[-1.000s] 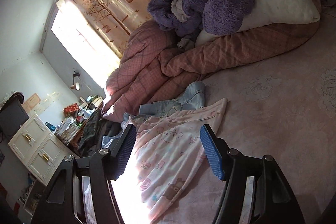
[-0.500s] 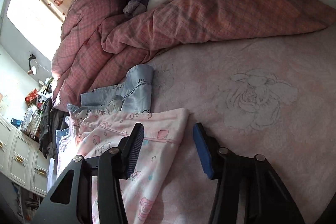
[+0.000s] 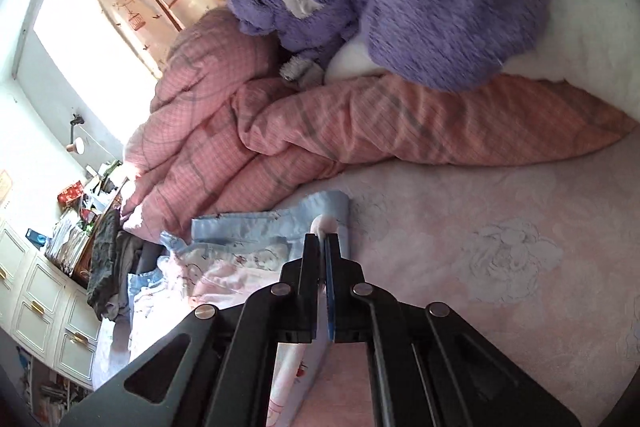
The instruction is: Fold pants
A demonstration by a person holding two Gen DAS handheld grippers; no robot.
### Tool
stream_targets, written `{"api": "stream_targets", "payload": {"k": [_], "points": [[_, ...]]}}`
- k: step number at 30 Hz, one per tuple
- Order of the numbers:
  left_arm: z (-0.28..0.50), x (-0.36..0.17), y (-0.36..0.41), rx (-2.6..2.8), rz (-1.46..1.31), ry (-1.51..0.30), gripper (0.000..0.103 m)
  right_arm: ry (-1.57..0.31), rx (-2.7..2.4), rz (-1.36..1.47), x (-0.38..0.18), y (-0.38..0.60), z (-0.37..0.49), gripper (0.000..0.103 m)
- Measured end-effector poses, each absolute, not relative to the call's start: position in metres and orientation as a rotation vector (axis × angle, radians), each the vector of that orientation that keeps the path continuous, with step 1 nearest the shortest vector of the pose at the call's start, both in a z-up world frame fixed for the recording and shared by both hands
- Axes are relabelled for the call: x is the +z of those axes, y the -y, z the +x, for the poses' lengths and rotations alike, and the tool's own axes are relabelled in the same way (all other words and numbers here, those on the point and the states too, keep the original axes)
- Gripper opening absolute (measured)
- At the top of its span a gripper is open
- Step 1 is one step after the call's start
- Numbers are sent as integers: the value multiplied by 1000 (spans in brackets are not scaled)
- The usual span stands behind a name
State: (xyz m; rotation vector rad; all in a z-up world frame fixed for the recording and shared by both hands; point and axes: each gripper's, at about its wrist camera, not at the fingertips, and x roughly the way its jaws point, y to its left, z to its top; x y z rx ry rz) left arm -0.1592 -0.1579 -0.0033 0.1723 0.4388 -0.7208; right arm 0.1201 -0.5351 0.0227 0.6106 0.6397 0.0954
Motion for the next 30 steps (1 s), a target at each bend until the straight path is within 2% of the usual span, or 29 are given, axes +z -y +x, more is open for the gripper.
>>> {"api": "stream_targets", "payload": {"k": [3,14,17,23,28,30], "points": [[-157,0,137,-603,186,-379,8,-599,142,569,49,511,127,3],[-157,-12,70,-416,156,-430,8,-431,150,435,120,381,152,2],[-153,-15,55,-395,122,-459,8,-461,196,398,132,343,167,1],[-149,-26,51,-449,124,-492,8,-573,191,349,107,311,175,1],[-159,-25,60,-492,142,-458,8,-786,177,404,60,330,191,2],[-157,-25,61,-507,128,-463,8,-840,182,387,43,332,192,6]]}}
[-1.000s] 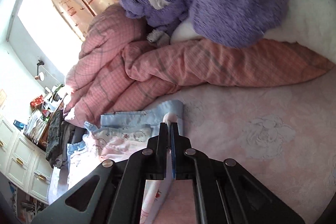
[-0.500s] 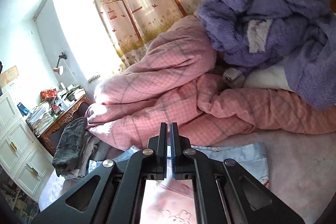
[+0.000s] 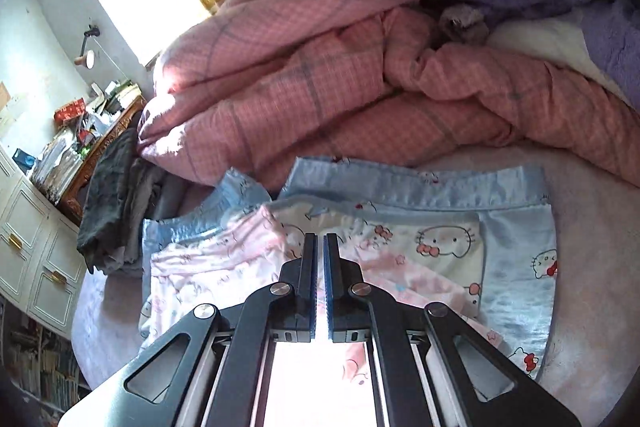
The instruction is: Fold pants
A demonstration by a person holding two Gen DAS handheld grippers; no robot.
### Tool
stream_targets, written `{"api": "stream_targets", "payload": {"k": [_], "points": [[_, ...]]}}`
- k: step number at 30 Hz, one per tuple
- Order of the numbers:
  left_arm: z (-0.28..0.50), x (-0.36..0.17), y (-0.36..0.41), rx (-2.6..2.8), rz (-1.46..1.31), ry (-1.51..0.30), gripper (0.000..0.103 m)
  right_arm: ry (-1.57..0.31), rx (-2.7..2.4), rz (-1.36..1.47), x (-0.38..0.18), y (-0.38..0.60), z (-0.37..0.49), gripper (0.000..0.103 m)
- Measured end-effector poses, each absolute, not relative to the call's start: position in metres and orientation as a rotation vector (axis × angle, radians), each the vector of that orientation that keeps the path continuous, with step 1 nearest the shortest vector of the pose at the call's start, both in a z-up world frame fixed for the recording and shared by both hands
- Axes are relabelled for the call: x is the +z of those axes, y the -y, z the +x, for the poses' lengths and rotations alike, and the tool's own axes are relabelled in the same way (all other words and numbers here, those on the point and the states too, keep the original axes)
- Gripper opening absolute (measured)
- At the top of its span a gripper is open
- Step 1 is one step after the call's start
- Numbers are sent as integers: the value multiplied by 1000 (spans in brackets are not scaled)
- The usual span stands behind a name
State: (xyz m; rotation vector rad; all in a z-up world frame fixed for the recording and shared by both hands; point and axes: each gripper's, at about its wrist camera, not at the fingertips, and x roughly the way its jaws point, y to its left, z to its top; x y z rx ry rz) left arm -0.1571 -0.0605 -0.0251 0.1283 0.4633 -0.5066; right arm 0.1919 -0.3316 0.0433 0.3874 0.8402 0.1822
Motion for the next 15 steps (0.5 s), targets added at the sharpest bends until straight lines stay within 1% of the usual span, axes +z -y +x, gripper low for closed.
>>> {"api": "stream_targets", "payload": {"k": [1,2,4,5,6,7,8,11,15], "points": [[-156,-26,61,-514,123,-467,8,-871,188,389,35,332,193,13],[-156,-27,62,-524,119,-473,8,-896,200,395,29,331,194,15],[-156,-29,65,-537,122,-485,8,-932,209,375,18,325,198,15],[-156,-30,67,-549,126,-491,8,-947,202,358,14,321,200,18],[-157,-31,68,-556,132,-494,8,-965,193,340,11,316,204,21],[-158,-32,71,-563,137,-496,8,-983,187,326,8,310,207,27],[-159,-32,73,-574,143,-499,8,-1000,183,317,5,305,211,29],[-163,-34,75,-580,154,-493,8,-1044,103,273,-2,292,220,29],[-157,-38,73,-587,116,-528,8,-1075,54,282,-11,289,231,29]]}}
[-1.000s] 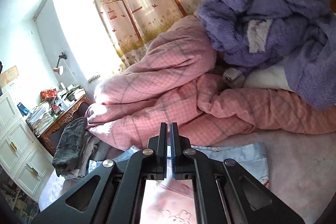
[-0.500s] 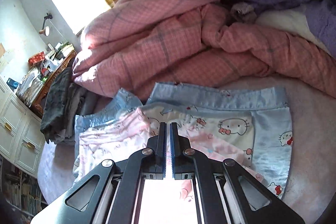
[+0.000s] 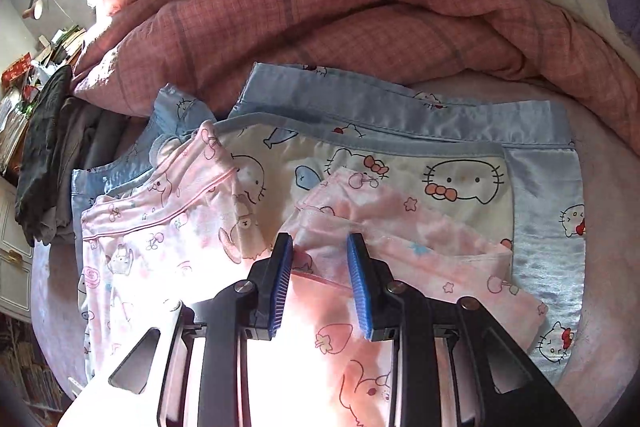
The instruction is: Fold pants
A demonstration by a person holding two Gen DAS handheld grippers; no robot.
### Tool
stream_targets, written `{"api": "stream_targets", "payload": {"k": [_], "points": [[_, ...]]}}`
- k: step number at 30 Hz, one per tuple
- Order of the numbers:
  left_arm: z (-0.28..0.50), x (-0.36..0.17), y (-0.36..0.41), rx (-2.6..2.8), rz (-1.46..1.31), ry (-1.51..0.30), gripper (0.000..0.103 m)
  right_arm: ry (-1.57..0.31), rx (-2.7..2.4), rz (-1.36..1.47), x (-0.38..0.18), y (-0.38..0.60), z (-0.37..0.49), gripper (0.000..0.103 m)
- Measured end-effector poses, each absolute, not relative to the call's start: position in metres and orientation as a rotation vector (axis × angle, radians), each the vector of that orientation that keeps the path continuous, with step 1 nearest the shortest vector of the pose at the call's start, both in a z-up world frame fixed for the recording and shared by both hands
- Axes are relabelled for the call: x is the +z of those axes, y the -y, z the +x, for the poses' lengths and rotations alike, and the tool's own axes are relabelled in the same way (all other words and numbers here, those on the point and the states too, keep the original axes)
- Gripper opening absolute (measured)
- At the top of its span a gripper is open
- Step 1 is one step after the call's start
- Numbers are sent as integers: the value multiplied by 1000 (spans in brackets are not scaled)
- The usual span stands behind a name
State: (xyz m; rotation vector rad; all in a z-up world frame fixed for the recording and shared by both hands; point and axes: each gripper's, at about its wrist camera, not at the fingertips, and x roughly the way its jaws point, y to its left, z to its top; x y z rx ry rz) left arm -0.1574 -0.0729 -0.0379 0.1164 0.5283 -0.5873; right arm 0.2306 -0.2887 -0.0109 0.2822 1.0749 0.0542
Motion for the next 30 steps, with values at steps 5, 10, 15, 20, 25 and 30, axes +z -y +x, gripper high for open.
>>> {"api": "stream_targets", "payload": {"k": [5,10,15,20,25,30], "points": [[-157,-38,73,-587,126,-524,8,-1098,42,238,-17,275,240,51],[-153,-39,67,-579,102,-542,8,-1101,13,287,-23,282,241,14],[-151,-39,68,-580,108,-537,8,-1064,34,317,-20,297,234,3],[-149,-38,64,-580,89,-542,8,-978,98,314,4,299,223,2],[-150,-39,66,-584,91,-542,8,-969,102,313,16,299,220,2],[-150,-38,62,-576,84,-535,8,-921,119,358,15,300,219,2]]}}
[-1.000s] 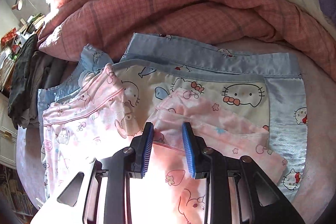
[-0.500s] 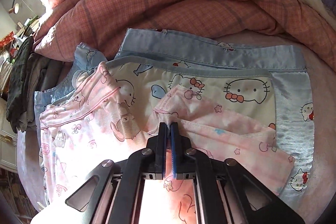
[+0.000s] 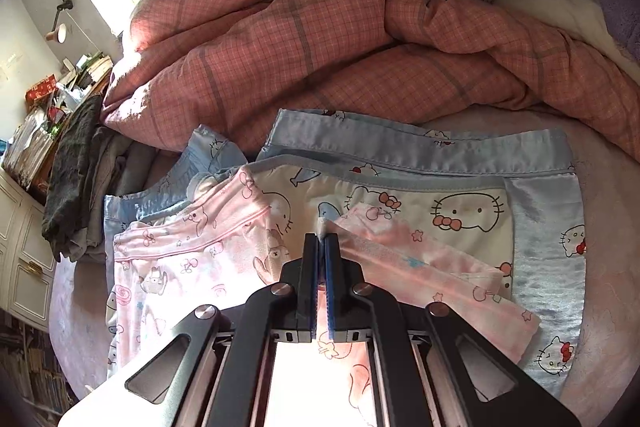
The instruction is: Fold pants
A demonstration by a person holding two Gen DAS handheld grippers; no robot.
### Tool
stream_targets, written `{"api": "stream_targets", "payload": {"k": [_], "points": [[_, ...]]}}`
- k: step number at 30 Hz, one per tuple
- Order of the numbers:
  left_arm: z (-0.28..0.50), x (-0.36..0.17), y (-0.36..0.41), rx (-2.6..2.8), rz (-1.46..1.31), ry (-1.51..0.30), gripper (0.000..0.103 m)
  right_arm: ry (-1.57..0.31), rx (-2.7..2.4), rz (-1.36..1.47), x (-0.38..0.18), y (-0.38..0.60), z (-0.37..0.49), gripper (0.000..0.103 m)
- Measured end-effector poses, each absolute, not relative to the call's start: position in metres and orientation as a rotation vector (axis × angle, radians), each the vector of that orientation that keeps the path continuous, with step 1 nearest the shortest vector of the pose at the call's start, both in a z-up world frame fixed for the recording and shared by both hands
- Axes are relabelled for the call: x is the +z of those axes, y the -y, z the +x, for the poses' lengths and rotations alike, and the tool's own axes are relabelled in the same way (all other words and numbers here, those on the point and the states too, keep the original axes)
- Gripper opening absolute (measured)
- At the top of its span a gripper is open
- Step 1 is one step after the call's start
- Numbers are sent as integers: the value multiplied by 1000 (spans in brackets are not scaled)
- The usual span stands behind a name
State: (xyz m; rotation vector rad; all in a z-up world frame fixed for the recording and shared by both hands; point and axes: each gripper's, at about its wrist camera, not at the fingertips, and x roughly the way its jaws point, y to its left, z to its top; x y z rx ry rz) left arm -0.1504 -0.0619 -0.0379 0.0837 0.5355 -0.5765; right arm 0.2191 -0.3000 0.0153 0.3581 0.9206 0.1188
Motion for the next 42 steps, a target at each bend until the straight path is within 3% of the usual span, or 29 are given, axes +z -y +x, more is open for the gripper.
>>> {"api": "stream_targets", "payload": {"k": [15,24,32,38,40,42], "points": [[-153,-36,14,-420,15,-504,8,-756,436,372,108,178,250,2],[-155,-47,-2,-397,-9,-545,8,-877,581,321,65,53,274,2],[-155,-53,-3,-398,-14,-568,9,-958,616,308,24,8,287,2],[-154,-54,-5,-399,4,-598,22,-991,610,328,-3,6,296,2],[-156,-52,-11,-384,-6,-594,34,-990,619,319,-3,6,296,3],[-157,-49,-19,-367,-12,-585,49,-966,611,313,4,11,294,11]]}}
